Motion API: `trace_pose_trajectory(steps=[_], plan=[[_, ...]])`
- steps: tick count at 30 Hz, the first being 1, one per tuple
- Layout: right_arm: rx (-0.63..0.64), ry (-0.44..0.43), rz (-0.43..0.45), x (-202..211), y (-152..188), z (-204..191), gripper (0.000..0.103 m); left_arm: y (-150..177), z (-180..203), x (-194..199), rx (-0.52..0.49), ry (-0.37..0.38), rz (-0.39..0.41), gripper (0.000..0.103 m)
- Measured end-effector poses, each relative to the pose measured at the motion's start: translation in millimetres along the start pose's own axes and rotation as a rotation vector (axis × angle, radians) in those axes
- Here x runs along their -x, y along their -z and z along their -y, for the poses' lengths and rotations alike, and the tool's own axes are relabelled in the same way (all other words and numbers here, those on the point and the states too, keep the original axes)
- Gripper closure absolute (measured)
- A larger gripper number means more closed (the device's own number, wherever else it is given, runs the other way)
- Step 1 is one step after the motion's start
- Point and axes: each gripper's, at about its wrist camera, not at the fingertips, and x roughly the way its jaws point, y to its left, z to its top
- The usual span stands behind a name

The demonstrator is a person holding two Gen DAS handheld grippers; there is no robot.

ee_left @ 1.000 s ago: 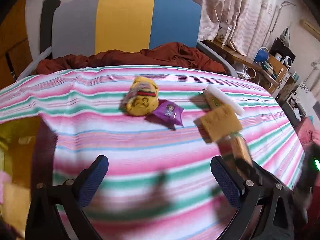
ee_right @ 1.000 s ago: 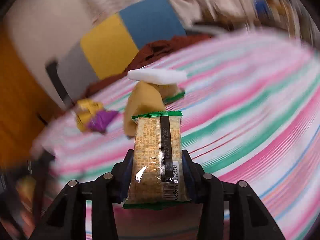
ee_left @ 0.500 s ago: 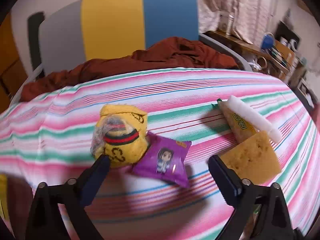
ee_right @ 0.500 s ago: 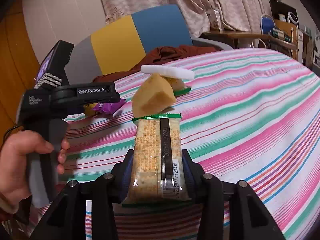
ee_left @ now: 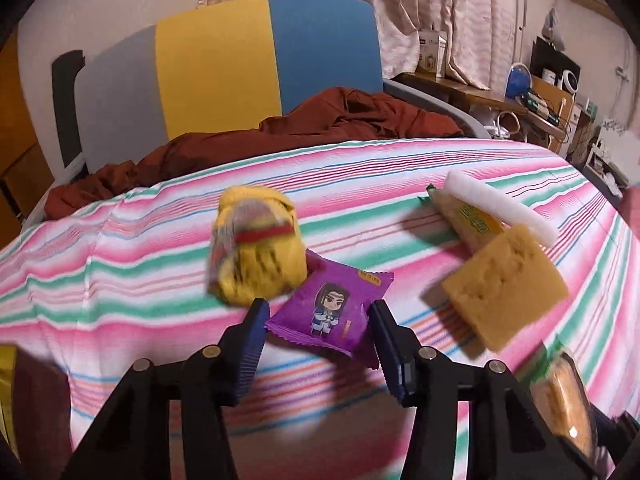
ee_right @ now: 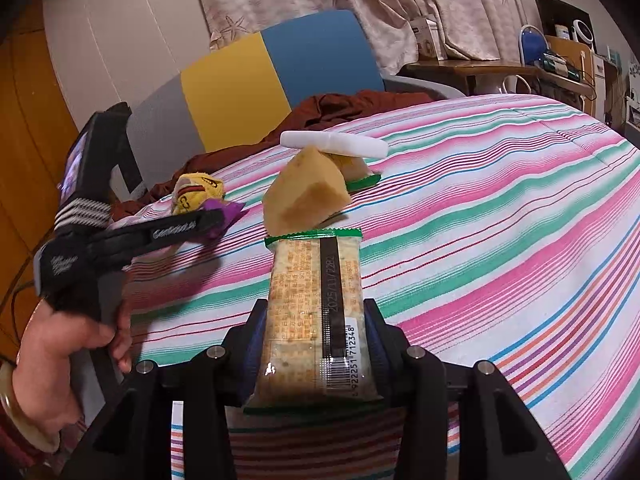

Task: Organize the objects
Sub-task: 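Carry the purple packet in the left tool and crackers in the right tool toward the tray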

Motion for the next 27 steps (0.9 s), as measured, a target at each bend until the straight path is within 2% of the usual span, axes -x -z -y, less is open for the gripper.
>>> trace_pose_trajectory(steps=[7,19,27], plan=[[0.005,0.006,0.002,0,1,-1,0.057,22,-16,27,0.092,0.02,0.033,0.052],[0.024,0.031,0.002,0,1,-5,0.057,58,-28,59,0.144,0.035,0.04,0.052],[0.067,0.069,0.028,4,3,-13,0.057,79,-43,94,0.205,0.089,0.069,0.052]])
